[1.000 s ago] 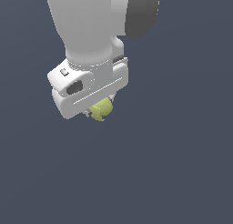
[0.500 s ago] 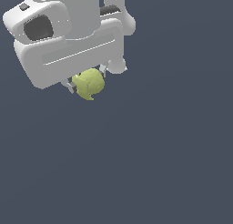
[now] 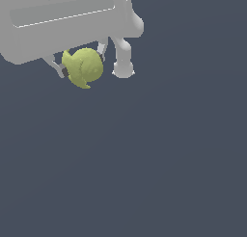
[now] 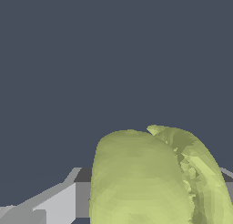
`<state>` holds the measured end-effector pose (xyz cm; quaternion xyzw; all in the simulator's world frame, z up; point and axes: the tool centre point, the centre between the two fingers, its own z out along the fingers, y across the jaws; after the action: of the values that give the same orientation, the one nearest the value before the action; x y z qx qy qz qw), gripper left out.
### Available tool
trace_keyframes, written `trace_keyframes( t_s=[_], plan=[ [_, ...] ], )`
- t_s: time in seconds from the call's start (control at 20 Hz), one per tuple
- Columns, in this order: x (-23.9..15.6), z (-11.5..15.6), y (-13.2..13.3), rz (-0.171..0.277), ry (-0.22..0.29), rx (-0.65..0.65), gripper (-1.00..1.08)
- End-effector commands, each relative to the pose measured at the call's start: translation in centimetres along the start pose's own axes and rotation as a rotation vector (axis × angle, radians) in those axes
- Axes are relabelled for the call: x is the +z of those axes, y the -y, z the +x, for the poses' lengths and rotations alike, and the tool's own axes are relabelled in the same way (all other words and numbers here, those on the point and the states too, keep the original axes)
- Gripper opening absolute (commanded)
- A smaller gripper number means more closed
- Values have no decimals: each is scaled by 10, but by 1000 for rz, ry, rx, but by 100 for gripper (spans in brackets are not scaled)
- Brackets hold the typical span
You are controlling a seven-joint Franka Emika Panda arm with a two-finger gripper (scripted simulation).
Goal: Pick up the object and move it to a goal position.
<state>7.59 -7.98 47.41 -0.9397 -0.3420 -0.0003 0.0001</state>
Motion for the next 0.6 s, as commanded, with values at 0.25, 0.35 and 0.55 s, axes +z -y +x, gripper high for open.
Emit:
trace_keyframes(
  t_s=[0.25, 0.35, 0.55],
  plan=[
    [-20, -2, -3, 0, 0, 0, -100],
    [-23, -3, -4, 0, 0, 0, -100],
    [-27, -3, -5, 0, 0, 0, -100]
  ],
)
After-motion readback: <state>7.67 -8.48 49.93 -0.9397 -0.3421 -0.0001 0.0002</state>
